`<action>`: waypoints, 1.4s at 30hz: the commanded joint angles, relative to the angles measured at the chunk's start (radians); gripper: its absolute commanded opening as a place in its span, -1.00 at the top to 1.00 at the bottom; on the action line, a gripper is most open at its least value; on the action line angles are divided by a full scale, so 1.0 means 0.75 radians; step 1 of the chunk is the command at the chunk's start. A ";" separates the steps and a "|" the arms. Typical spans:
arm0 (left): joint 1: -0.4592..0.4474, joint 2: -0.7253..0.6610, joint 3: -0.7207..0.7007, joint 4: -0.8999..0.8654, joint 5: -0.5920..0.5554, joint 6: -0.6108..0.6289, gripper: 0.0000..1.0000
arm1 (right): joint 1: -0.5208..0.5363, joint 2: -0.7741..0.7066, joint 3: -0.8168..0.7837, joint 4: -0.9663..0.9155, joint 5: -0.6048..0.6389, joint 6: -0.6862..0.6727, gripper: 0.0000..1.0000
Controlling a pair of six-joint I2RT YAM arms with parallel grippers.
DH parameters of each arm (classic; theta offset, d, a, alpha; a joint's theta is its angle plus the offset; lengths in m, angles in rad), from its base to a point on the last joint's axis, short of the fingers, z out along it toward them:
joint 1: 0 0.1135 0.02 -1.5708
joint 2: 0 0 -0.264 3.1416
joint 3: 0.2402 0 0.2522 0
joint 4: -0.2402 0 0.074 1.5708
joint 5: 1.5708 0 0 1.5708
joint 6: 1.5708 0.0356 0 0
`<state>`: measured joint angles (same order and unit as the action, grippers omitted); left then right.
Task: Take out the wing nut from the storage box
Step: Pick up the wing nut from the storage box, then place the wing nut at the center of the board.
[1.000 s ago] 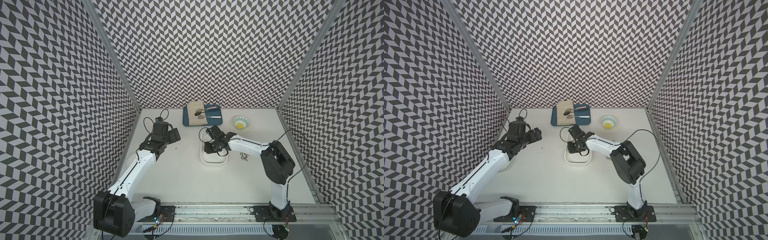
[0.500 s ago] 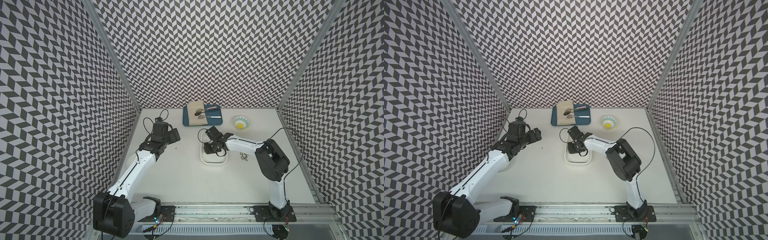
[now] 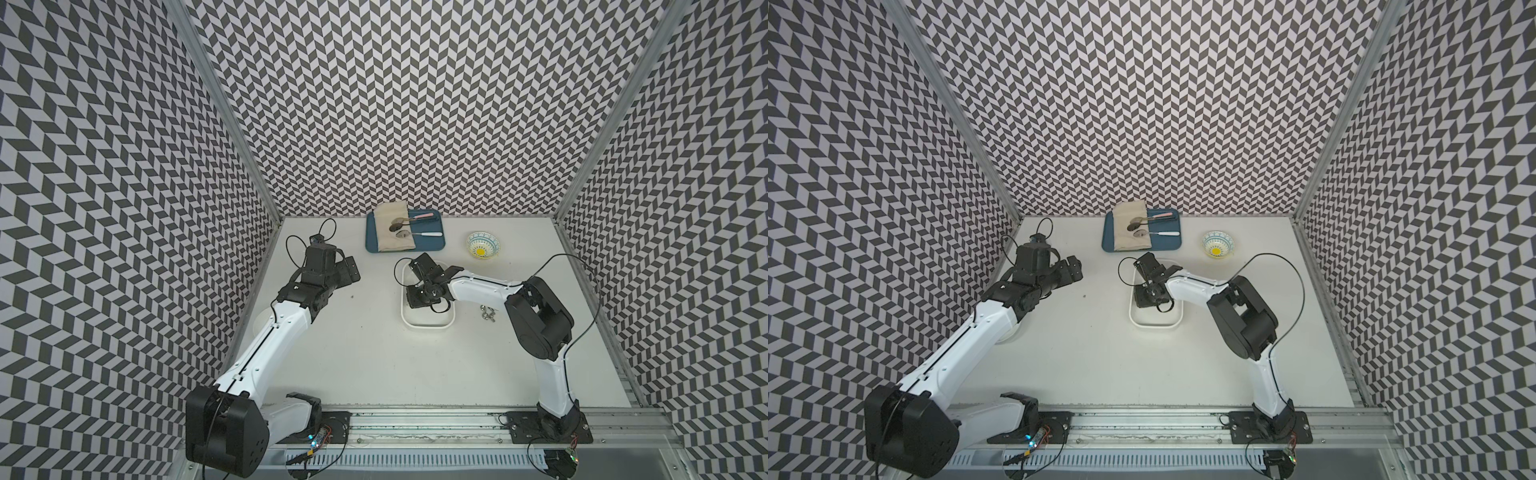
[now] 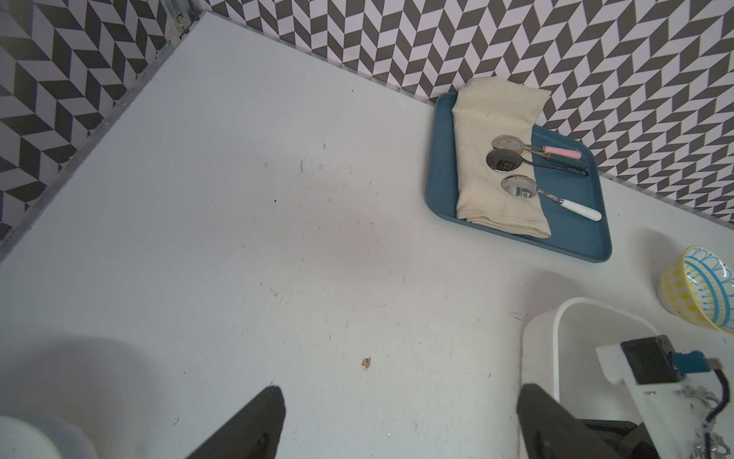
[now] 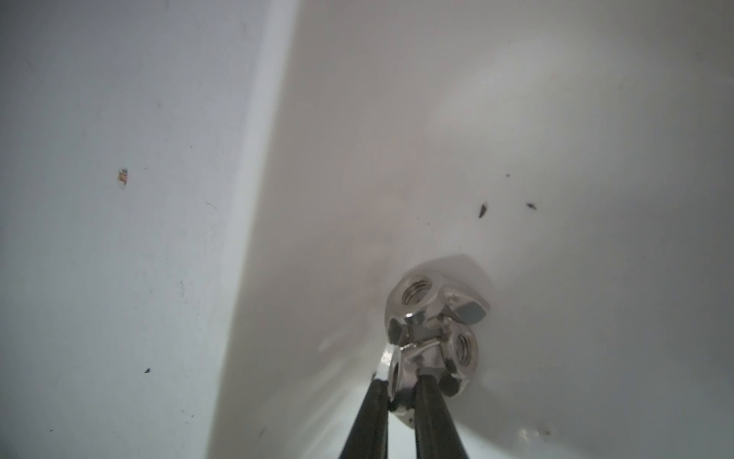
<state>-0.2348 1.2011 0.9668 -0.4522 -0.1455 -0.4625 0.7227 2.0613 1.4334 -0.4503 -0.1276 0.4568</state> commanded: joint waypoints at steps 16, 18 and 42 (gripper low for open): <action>0.006 -0.023 0.016 -0.021 -0.011 0.012 -0.91 | -0.008 -0.182 0.063 -0.044 -0.009 0.007 0.88; 0.006 -0.020 0.019 -0.021 -0.009 0.013 -0.91 | -0.020 -0.225 0.047 -0.054 -0.002 0.010 0.88; 0.006 0.053 0.065 -0.009 0.027 0.044 -0.90 | -0.685 -0.864 -0.626 -0.143 0.109 -0.020 0.90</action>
<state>-0.2348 1.2362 0.9726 -0.4545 -0.1356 -0.4446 0.2359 1.4590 1.0088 -0.5591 -0.0841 0.4526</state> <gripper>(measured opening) 0.953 0.081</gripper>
